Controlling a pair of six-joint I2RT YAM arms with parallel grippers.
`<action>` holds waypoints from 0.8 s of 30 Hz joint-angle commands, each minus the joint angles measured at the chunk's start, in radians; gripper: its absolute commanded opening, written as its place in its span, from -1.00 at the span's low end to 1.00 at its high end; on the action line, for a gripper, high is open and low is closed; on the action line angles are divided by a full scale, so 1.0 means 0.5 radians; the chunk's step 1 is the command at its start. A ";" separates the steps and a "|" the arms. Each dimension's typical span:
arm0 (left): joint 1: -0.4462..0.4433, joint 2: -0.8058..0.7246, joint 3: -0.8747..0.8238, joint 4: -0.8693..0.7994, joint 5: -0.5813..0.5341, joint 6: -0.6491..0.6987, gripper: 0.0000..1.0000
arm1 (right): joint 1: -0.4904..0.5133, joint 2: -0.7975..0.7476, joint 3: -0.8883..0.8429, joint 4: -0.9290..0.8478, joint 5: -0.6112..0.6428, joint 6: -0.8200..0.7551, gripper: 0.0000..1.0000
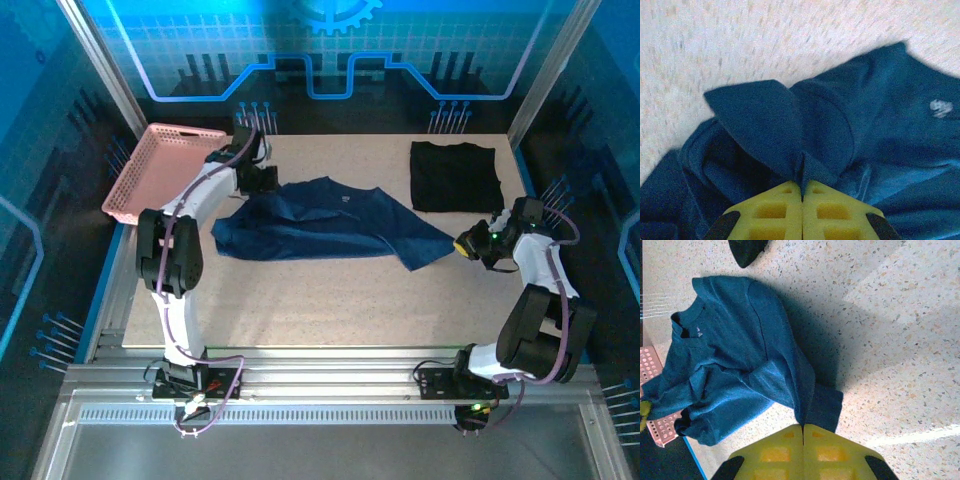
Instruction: Fold and stack the t-shirts
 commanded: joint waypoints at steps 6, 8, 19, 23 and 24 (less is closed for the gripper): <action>0.011 -0.314 -0.499 0.025 0.046 -0.100 -0.33 | 0.029 -0.026 -0.007 -0.058 -0.009 -0.040 -0.90; 0.011 -0.451 -0.618 0.090 0.051 -0.173 0.00 | 0.031 -0.020 -0.007 -0.058 -0.010 -0.044 -0.90; -0.020 -0.657 -0.656 0.197 0.072 -0.290 0.29 | 0.032 -0.026 -0.040 -0.049 0.009 -0.047 -0.91; -0.063 -0.517 -0.505 0.138 -0.032 -0.133 0.25 | 0.030 -0.028 -0.050 -0.046 0.010 -0.047 -0.91; -0.072 -0.471 -0.466 0.124 -0.053 -0.099 0.22 | 0.029 -0.029 -0.053 -0.043 0.012 -0.047 -0.91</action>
